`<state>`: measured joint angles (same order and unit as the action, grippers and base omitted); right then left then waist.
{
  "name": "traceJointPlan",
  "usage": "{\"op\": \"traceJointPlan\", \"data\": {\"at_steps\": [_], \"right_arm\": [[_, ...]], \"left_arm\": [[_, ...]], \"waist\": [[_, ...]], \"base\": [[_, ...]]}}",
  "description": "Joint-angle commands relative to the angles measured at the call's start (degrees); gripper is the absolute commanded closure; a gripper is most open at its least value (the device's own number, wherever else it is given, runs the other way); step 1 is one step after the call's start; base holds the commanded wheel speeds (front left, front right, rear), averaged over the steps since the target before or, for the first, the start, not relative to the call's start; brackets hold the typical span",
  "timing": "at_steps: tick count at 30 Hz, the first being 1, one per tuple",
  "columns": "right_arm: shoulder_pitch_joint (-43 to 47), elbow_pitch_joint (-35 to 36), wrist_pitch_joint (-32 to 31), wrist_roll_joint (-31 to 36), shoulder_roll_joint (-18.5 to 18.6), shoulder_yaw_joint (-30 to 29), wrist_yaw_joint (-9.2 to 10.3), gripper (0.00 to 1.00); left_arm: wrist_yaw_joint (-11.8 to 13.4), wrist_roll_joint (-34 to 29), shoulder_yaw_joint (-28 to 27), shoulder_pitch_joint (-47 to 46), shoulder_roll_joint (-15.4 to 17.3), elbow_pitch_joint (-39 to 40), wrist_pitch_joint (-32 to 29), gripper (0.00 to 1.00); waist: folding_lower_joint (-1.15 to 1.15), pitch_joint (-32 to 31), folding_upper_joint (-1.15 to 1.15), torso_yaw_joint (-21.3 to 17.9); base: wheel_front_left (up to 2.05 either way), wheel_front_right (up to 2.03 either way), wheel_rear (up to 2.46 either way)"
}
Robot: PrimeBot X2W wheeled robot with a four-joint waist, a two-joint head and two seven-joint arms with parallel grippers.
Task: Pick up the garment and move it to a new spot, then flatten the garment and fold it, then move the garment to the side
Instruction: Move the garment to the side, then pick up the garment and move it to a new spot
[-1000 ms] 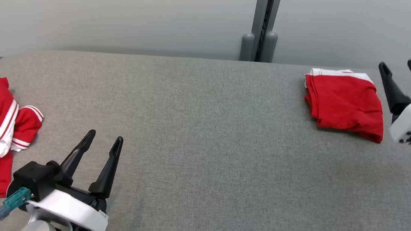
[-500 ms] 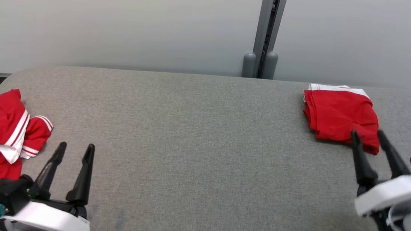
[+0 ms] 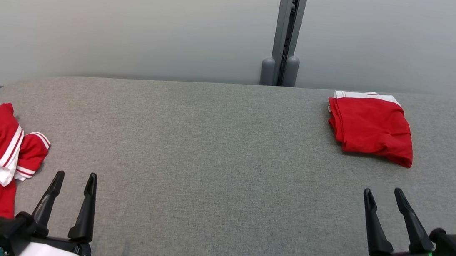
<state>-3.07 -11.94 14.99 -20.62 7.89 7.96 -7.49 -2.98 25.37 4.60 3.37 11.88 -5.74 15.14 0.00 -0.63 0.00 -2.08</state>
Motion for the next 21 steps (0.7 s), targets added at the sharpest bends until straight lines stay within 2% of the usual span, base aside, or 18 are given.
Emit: {"op": "traceJointPlan", "data": {"at_steps": [1,9,21], "right_arm": [[1.9,0.8,0.2,1.0,0.0,-0.8,-0.02,0.00],[4.3,3.7,0.2,4.8,-1.7,-3.9,-0.02,0.00],[4.1,4.1,0.2,6.5,-2.5,-4.9,-0.02,0.00]], "left_arm": [[-0.4,-1.4,-0.6,0.7,-0.2,-0.1,0.0,0.00],[-1.7,-5.7,-2.5,1.1,-2.7,-1.4,0.0,0.00],[-3.5,-8.7,-3.6,0.1,-5.0,-2.9,0.0,0.00]], "waist": [[0.00,0.0,0.00,0.1],[0.00,0.0,0.00,0.8],[0.00,-0.1,0.00,0.8]], "base": [[0.00,0.00,0.00],[0.00,0.00,0.00],[0.00,0.00,0.00]]}}
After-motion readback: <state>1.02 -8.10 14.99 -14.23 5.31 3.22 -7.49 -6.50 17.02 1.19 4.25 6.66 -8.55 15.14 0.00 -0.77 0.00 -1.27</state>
